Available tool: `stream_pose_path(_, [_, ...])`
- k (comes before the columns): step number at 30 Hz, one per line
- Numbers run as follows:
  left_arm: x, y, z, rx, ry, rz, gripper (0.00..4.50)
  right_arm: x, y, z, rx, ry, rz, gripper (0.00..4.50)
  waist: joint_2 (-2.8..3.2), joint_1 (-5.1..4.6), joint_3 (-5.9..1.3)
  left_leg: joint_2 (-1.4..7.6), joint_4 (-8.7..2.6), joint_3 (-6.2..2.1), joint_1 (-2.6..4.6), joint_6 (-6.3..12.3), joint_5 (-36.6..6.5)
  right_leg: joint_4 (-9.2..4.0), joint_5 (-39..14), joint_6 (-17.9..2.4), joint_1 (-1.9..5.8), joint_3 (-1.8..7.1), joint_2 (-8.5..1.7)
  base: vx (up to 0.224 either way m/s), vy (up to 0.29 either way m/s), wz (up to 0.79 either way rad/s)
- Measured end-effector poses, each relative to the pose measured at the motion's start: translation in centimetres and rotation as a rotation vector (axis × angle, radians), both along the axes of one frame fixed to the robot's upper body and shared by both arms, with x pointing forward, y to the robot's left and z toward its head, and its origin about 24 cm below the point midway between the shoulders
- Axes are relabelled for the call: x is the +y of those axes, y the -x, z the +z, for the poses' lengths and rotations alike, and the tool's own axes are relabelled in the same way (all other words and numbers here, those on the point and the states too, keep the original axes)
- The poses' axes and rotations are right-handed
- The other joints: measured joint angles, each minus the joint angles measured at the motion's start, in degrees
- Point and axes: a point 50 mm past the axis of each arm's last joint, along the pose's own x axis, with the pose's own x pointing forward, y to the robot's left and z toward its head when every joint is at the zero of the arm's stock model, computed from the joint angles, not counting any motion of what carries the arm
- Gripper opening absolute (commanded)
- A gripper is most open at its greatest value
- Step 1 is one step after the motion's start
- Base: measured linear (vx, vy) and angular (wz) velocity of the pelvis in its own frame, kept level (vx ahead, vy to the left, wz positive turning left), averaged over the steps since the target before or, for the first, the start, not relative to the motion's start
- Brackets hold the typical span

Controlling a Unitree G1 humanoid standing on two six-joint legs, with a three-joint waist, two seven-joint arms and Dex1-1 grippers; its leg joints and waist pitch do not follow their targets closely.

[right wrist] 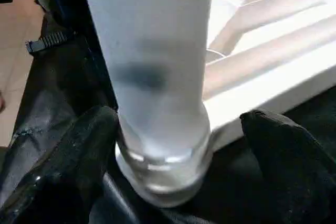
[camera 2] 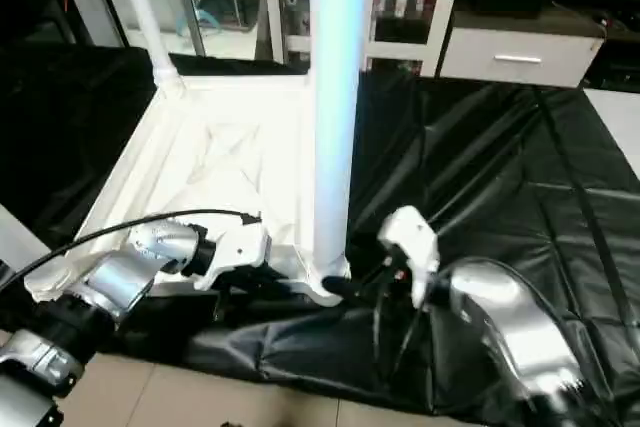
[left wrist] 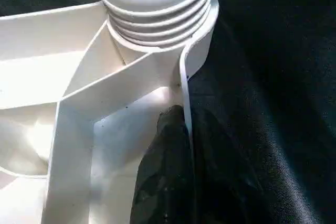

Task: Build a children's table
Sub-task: Rotate leg to tighten

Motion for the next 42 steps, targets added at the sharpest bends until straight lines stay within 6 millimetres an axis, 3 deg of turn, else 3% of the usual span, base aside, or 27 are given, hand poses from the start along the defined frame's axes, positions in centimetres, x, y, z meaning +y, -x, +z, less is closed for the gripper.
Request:
stream_pose_path(8, [0.0, -0.1, 0.0, 0.0, -0.002, 0.002, 0.0, 0.9, -0.9, -0.4, 0.005, 0.005, 0.041, 4.2, 0.01, -0.09, -0.01, 0.0, 0.0, 0.02, 0.0, 0.0, 0.0, -0.01, 0.0, 0.0, 0.0, 0.01, 0.0, 0.0, 0.0, 0.0])
stream_pose_path(16, [0.0, -0.1, 0.0, 0.002, -0.001, 0.003, 0.0, 1.5, -1.0, -1.2, 0.049, 0.001, 0.085, 3.43, -0.08, 0.03, -0.01, 0.0, 0.0, 0.02, 0.01, 0.0, 0.0, -0.01, 0.0, -0.1, 0.01, 0.01, 0.0, 0.0, 0.0, 0.0])
stream_pose_path(19, [-0.1, -0.1, 0.0, 0.003, -0.001, -0.001, 0.0, 1.4, -1.0, -1.5, 0.066, 0.003, 0.094, 3.33, -0.09, 0.1, -0.01, 0.0, 0.0, 0.04, 0.0, 0.0, 0.0, -0.02, 0.0, -0.1, 0.01, 0.02, 0.0, 0.0, 0.0, 0.0])
stream_pose_path(20, [-0.1, -0.1, 0.0, 0.003, -0.001, -0.001, 0.0, 1.4, -1.1, -1.4, 0.068, 0.003, 0.099, 3.07, -0.11, 0.11, 0.0, 0.0, 0.0, 0.04, 0.0, 0.0, 0.0, -0.02, 0.0, -0.1, 0.01, 0.02, 0.0, 0.0, 0.0, 0.0])
stream_pose_path(26, [0.0, -0.1, 0.0, 0.002, -0.001, 0.0, 0.0, 1.4, -1.2, -1.4, 0.074, 0.001, 0.107, 2.79, -0.14, 0.15, 0.01, 0.0, 0.0, 0.04, 0.01, 0.0, 0.0, -0.02, 0.0, -0.1, 0.0, 0.02, 0.0, 0.0, 0.0, 0.0])
stream_pose_path(32, [0.1, -0.1, 0.0, 0.002, -0.003, 0.007, 0.0, 1.6, -1.3, -1.7, 0.072, -0.022, 0.095, 2.78, -0.21, -0.09, 0.05, 0.0, 0.0, 0.04, 0.02, -0.01, 0.0, 0.0, 0.0, -0.1, -0.01, 0.02, 0.0, 0.0, 0.0, 0.0])
stream_pose_path(36, [0.1, -0.7, -0.1, -0.01, 0.005, 0.084, 0.0, 2.2, -1.9, -2.3, 0.029, -0.056, -0.013, 2.77, -0.3, -0.43, 0.1, 0.0, 0.0, 0.03, 0.04, -0.04, 0.0, 0.02, 0.1, -0.2, -0.03, 0.02, 0.0, 0.0, 0.0, 0.0])
stream_pose_path(38, [-0.3, -1.4, -0.2, -0.013, 0.022, 0.169, 0.0, 2.8, -2.4, -2.8, -0.004, -0.08, -0.132, 2.77, -0.37, -0.91, 0.11, 0.0, -0.01, 0.03, 0.08, -0.15, 0.1, -0.07, 0.1, -0.2, -0.05, 0.05, 0.0, 0.0, 0.0, 0.0])
stream_pose_path(42, [-2.9, -3.0, -0.4, -0.056, 0.047, 0.341, 0.0, 3.3, -3.8, -3.8, -0.058, -0.12, -0.492, 2.76, -0.43, -1.98, 0.08, -0.03, -0.03, 0.04, 0.08, -0.19, 0.1, -0.5, -0.2, 0.3, -0.04, 0.08, 0.0, 0.0, 0.0, 0.0])
